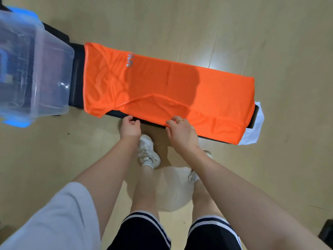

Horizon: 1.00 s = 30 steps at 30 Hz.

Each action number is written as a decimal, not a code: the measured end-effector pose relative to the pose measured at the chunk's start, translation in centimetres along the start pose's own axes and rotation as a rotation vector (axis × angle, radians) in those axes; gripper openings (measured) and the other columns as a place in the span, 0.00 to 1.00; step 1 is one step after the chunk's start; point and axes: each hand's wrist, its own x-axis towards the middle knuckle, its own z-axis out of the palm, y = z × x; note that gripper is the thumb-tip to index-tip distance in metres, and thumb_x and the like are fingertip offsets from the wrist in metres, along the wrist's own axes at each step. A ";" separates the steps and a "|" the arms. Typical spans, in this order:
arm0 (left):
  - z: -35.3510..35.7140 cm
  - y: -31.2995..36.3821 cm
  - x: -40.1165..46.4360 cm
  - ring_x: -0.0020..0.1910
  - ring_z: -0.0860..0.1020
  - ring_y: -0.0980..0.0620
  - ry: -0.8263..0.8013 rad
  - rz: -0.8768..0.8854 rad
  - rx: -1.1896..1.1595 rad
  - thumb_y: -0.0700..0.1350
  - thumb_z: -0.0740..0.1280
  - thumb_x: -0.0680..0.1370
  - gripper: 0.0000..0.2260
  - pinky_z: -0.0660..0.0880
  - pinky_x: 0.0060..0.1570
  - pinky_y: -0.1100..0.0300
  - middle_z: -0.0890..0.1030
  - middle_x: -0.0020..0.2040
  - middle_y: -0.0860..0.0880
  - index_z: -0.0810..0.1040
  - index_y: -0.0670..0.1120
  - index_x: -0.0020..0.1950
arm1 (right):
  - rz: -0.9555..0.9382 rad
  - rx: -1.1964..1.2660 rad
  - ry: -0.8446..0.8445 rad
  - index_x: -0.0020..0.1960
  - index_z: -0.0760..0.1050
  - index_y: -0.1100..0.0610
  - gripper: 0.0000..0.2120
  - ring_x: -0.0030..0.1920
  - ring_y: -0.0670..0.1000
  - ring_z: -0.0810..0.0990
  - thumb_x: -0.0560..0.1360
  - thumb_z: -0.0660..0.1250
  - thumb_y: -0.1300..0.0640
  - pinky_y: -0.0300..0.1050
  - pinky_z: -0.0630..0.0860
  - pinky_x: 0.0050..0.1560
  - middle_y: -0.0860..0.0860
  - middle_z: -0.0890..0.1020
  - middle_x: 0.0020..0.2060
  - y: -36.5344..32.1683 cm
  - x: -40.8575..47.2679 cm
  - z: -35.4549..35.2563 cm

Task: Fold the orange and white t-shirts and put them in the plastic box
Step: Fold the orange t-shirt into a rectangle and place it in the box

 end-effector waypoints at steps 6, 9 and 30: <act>-6.1 -1.4 7.6 0.43 0.74 0.52 0.076 -0.385 -0.608 0.46 0.58 0.80 0.17 0.72 0.42 0.58 0.72 0.42 0.48 0.67 0.41 0.67 | -0.093 -0.110 -0.011 0.64 0.68 0.56 0.15 0.59 0.60 0.70 0.79 0.55 0.56 0.50 0.66 0.50 0.55 0.72 0.63 -6.5 6.3 4.4; -8.7 -1.3 11.2 0.40 0.74 0.54 0.034 -0.400 -0.710 0.53 0.60 0.78 0.18 0.70 0.35 0.58 0.77 0.53 0.48 0.69 0.47 0.65 | -0.115 -0.184 -0.037 0.74 0.55 0.53 0.24 0.63 0.60 0.68 0.79 0.55 0.55 0.53 0.67 0.57 0.56 0.69 0.66 -9.6 9.2 6.3; -11.8 2.6 15.6 0.57 0.76 0.43 0.234 -0.368 -0.339 0.47 0.61 0.77 0.18 0.74 0.58 0.50 0.75 0.61 0.46 0.67 0.43 0.65 | 0.052 -0.516 -0.054 0.38 0.76 0.57 0.21 0.37 0.55 0.81 0.54 0.80 0.47 0.41 0.74 0.30 0.52 0.82 0.38 -13.3 10.9 6.3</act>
